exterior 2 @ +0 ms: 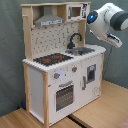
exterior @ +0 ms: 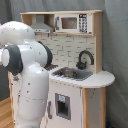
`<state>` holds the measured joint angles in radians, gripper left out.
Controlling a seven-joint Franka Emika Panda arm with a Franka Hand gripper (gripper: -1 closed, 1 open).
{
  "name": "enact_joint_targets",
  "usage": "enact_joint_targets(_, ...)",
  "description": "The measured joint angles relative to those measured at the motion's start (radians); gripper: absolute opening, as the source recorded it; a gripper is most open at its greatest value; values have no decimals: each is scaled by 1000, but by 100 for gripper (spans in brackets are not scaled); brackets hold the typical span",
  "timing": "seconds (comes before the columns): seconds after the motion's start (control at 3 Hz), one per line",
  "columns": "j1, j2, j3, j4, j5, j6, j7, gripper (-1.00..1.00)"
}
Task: Play with the kitchen
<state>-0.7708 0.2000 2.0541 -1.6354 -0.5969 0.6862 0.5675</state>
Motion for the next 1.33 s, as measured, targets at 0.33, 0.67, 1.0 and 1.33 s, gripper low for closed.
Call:
enact_joint_targets(0.33, 15, -77, 0, -17, -28, 0, -75, 100)
enact_joint_targets(0.67, 17, -138, 2, -18, -54, 5, -150, 100)
enact_joint_targets(1.0, 17, -217, 6, -18, -78, 16, -239, 100)
enact_joint_targets(1.33, 16, -294, 11, -18, -89, 27, -315, 100)
